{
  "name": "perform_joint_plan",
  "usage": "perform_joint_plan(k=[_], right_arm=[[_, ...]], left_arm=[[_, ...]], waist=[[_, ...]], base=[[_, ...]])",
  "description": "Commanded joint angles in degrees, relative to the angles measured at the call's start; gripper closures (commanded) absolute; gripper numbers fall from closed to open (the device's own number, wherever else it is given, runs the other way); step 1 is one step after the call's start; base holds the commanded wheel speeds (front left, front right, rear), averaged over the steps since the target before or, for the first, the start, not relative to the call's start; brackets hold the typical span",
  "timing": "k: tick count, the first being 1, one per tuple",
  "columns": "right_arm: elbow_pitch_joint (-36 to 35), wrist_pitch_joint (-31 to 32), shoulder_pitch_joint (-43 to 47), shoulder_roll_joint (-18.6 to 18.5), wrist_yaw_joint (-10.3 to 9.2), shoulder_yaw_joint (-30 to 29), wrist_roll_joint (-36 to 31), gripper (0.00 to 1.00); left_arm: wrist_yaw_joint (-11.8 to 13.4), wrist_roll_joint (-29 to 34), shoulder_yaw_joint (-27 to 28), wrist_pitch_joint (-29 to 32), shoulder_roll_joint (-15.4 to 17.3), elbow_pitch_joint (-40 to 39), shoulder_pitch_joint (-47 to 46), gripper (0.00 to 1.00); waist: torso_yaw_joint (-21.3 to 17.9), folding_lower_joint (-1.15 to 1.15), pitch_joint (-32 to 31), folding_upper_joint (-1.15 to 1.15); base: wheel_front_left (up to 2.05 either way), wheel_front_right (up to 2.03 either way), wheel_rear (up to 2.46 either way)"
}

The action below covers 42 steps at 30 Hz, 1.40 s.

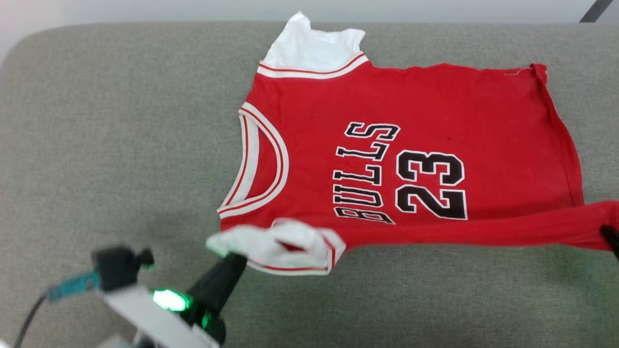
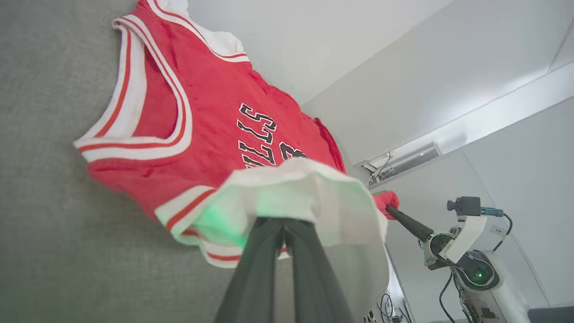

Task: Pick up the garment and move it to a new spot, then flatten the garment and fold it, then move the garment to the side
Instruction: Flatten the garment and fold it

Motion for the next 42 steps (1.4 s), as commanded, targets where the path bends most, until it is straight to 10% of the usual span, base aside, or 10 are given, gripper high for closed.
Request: perform_joint_plan(k=[1,16,36,38,39,40,41,42], right_arm=[[0.03,0.15,-1.34,0.35,-0.08,-0.56,-0.52,1.00],[8.24,2.15,-14.50,4.60,-0.07,3.88,-5.15,1.00],[23.42,-5.34,-24.41,2.32,-0.07,13.51,-6.87,1.00],[24.14,-6.08,-24.61,2.19,-0.07,14.04,-6.91,1.00],[24.56,-6.50,-24.58,2.10,-0.07,14.23,-6.98,0.74],[24.85,-6.87,-24.37,1.98,-0.07,14.42,-6.98,0.43],[24.98,-7.37,-24.13,1.94,-0.07,14.46,-6.79,0.00],[24.98,-7.84,-23.90,1.79,-0.07,14.38,-6.73,0.00]], left_arm=[[-0.16,0.24,0.11,0.43,-0.36,0.53,-1.33,1.00],[-3.93,1.92,-1.93,15.41,-7.49,26.47,-28.04,1.00],[-7.05,6.44,-7.92,15.11,-13.22,52.31,-31.30,1.00],[-7.18,6.85,-8.61,15.23,-13.44,53.48,-31.27,0.85],[-7.22,7.08,-8.93,15.02,-13.60,53.74,-31.30,0.54],[-7.29,7.11,-9.41,15.37,-13.76,53.81,-31.27,0.00],[-7.34,7.30,-9.74,15.36,-13.69,53.61,-31.40,0.00],[-7.37,7.36,-9.78,14.95,-13.45,53.11,-31.70,0.00]], waist=[[-0.04,0.00,0.58,0.00],[-4.20,0.00,6.56,0.00],[-4.00,0.00,7.61,0.00],[-3.89,0.00,7.09,0.00],[-3.75,0.00,6.61,0.00],[-3.57,0.00,6.05,0.00],[-3.43,0.00,5.49,0.00],[-3.27,0.00,4.88,0.00]], base=[[0.00,0.00,0.00],[0.00,0.00,0.00],[0.00,0.00,0.00],[0.00,0.00,0.00],[0.00,0.00,0.00],[0.00,0.00,0.00],[0.00,0.00,0.00],[0.00,0.00,0.00]])
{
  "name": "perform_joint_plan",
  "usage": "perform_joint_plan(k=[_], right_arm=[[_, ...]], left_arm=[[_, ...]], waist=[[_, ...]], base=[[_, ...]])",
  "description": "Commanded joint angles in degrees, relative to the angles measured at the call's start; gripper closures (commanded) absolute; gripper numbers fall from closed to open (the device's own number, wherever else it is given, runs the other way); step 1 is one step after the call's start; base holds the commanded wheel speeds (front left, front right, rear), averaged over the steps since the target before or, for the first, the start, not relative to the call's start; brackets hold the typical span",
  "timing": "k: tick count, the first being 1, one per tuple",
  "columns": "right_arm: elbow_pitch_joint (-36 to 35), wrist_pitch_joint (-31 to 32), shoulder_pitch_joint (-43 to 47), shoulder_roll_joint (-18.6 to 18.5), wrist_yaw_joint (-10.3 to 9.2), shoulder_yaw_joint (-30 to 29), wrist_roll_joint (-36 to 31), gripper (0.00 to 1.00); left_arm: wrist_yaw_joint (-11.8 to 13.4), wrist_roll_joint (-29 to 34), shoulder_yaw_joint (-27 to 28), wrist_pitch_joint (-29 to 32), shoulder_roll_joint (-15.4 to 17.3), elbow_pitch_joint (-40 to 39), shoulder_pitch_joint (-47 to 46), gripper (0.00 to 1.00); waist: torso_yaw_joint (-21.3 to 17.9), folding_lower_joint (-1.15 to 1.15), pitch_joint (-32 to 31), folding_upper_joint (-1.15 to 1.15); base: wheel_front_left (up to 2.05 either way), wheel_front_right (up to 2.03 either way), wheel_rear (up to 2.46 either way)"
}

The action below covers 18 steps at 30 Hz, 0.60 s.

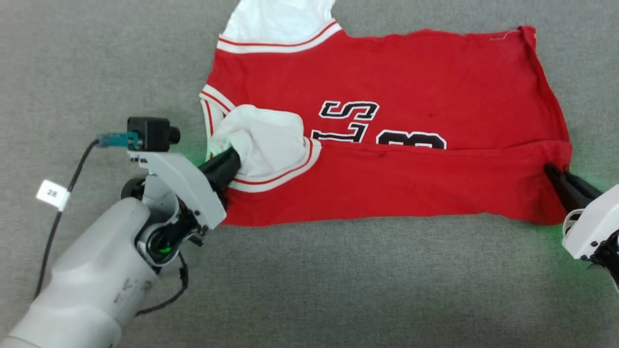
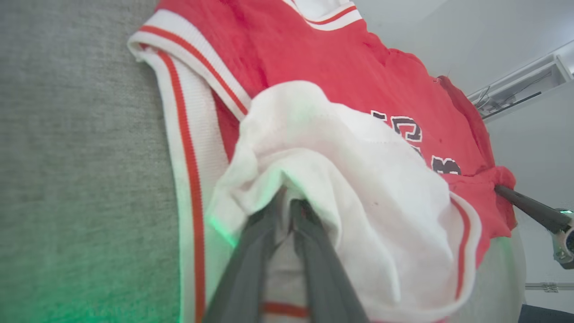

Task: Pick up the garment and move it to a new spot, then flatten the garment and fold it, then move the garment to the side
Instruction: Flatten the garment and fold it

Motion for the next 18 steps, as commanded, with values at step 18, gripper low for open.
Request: perform_joint_plan(k=[18], right_arm=[[-4.05,-1.36,3.00,0.56,-0.06,-3.51,-0.82,0.00]], left_arm=[[6.37,1.73,-9.48,27.85,14.32,-17.00,-4.08,0.00]], waist=[[2.36,0.00,-9.83,0.00]], base=[[0.00,0.00,0.00]])
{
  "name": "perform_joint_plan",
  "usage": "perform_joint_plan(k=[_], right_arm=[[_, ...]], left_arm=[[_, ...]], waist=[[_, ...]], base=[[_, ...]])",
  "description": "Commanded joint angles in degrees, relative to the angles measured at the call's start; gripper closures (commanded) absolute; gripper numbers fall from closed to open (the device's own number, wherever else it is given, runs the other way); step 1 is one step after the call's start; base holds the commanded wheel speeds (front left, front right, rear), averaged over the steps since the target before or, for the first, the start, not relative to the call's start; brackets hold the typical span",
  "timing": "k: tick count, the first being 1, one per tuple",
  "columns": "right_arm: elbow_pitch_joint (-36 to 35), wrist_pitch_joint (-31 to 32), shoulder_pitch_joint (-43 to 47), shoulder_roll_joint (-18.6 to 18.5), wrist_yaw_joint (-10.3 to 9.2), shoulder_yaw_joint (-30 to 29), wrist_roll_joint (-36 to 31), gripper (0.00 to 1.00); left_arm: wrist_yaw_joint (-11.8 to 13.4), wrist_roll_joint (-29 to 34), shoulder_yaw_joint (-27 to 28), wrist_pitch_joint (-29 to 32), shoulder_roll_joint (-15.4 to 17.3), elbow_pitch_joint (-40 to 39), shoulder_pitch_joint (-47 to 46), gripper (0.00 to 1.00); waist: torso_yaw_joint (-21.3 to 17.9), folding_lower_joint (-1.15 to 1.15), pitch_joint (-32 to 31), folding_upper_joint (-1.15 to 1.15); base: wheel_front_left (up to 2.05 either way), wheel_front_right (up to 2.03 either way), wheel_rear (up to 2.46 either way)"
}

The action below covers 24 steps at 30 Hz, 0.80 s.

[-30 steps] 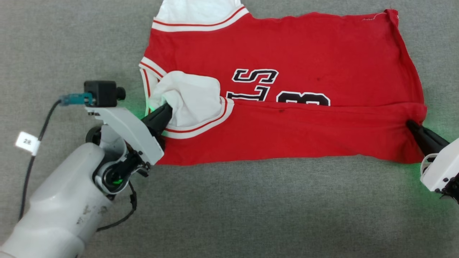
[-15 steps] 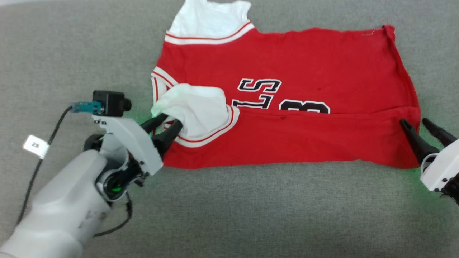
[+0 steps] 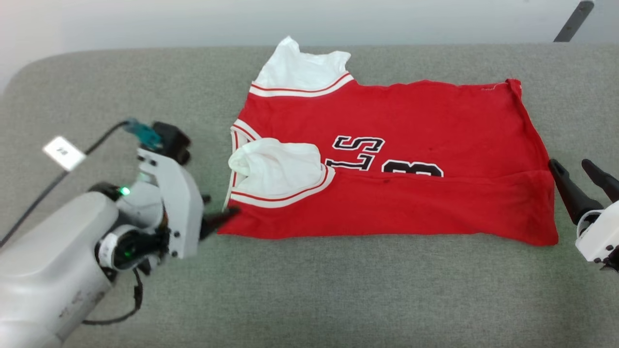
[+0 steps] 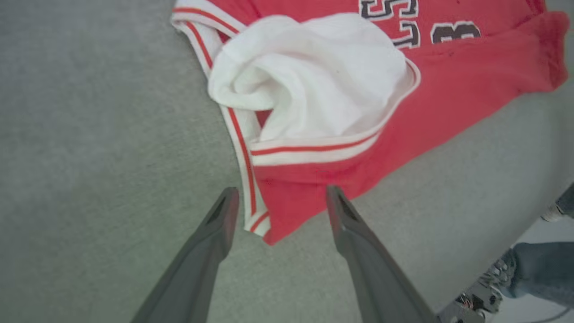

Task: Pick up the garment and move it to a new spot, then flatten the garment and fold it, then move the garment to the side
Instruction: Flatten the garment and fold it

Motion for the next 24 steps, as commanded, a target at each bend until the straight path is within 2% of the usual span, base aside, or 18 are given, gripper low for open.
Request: perform_joint_plan(k=[1,5,11,14,20,21,23,24], right_arm=[[-0.41,0.19,0.54,0.43,-0.06,0.04,-0.64,0.00],[-1.24,0.47,-0.06,0.73,-0.06,0.57,-0.42,0.00],[-1.98,0.70,-0.81,0.57,-0.06,0.65,-0.29,0.00],[-2.45,0.60,-1.34,0.53,-0.06,0.61,-0.22,0.00],[-2.96,1.29,-1.34,-0.02,-0.06,0.41,-0.43,0.00],[-3.03,1.68,-1.14,-0.25,-0.06,0.41,-0.39,0.00],[-3.29,3.17,-0.65,-1.06,-0.06,0.86,-0.03,0.00],[-3.45,4.33,-0.36,-1.73,-0.06,1.29,0.08,0.00]], left_arm=[[1.06,-1.14,-0.50,2.61,0.83,-1.42,-0.19,0.00],[4.00,-1.90,-1.31,7.16,1.77,-4.54,-0.64,0.00],[5.93,-2.87,-0.56,6.43,1.17,-3.09,0.29,0.00],[6.16,-2.75,-0.40,5.12,0.64,0.10,1.16,0.00],[4.13,-5.15,-0.41,4.18,-1.89,5.75,3.78,0.00],[3.65,-5.60,-0.37,4.04,-2.34,6.27,4.26,0.15],[2.57,-6.48,-0.49,4.44,-3.16,6.72,4.98,0.97],[1.98,-7.23,-0.41,4.54,-3.59,6.81,5.34,1.00]], waist=[[-0.07,0.00,0.32,0.00],[-1.30,0.00,2.21,0.00],[-3.27,0.00,4.34,0.00],[-4.49,0.00,5.56,0.00],[-5.94,0.00,6.84,0.00],[-6.01,0.00,6.92,0.00],[-6.03,0.00,7.06,0.00],[-5.99,0.00,7.11,0.00]], base=[[0.00,0.00,0.00],[0.00,0.00,0.00],[0.00,0.00,0.00],[0.00,0.00,0.00],[0.00,0.00,0.00],[0.00,0.00,0.00],[0.00,0.00,0.00],[0.00,0.00,0.00]])
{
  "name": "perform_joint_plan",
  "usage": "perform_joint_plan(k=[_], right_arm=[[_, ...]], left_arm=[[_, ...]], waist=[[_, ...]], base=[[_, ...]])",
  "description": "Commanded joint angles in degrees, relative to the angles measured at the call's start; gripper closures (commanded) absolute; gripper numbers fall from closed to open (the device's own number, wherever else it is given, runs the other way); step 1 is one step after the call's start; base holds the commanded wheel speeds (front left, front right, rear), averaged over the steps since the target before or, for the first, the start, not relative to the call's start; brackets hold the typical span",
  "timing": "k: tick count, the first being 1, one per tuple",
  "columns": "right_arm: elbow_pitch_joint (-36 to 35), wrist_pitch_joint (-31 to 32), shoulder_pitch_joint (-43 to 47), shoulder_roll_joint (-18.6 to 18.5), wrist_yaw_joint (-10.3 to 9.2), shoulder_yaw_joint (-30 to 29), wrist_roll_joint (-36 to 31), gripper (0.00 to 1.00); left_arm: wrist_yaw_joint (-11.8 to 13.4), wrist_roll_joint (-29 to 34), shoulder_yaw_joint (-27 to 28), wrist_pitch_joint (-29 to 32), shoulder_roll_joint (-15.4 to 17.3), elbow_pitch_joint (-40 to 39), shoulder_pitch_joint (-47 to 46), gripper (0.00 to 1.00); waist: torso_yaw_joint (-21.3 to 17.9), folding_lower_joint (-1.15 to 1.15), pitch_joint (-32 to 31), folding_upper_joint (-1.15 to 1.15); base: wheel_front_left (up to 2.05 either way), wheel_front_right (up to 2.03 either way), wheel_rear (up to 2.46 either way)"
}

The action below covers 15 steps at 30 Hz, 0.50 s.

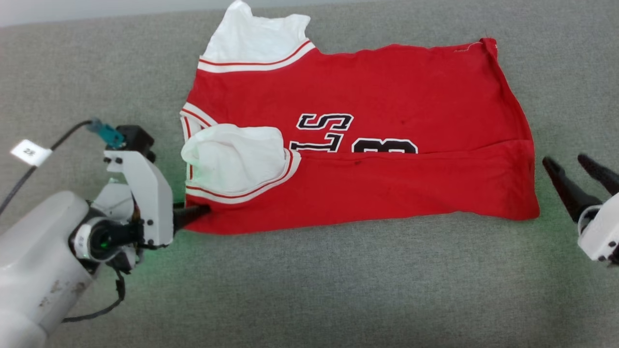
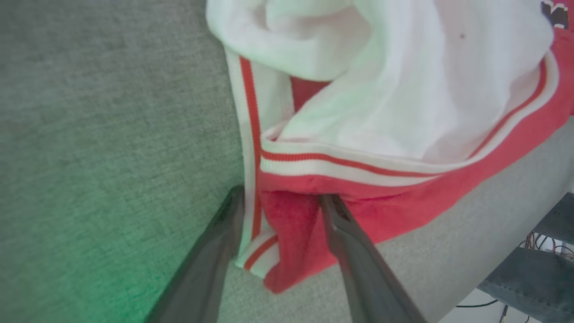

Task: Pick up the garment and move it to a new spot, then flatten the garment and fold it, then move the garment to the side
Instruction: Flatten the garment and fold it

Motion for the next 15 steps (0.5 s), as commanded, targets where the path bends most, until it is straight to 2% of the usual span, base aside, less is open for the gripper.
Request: perform_joint_plan(k=[1,7,11,15], right_arm=[[-0.39,2.09,1.01,-1.47,-0.06,0.96,-0.24,0.00],[-1.72,14.39,0.07,-7.48,-0.06,6.68,-0.12,0.00],[-0.65,19.23,-3.34,-8.66,-0.06,9.96,-0.28,0.00],[4.03,21.48,-7.04,-8.70,-0.06,13.06,-1.46,0.00]], left_arm=[[-0.97,-0.99,-1.96,0.39,-3.56,0.71,3.87,1.00],[-2.69,-0.25,-2.17,-0.74,-4.43,0.74,3.66,1.00],[-3.02,0.30,-2.08,-1.40,-4.95,0.57,2.72,1.00],[-3.33,1.04,-2.08,-2.20,-5.54,0.22,1.92,1.00]], waist=[[-0.07,0.00,0.27,0.00],[0.66,0.00,0.36,0.00],[1.36,0.00,0.95,0.00],[2.26,0.00,1.73,0.00]], base=[[0.00,0.00,0.00],[0.00,0.00,0.00],[0.00,0.00,0.00],[0.00,0.00,0.00]])
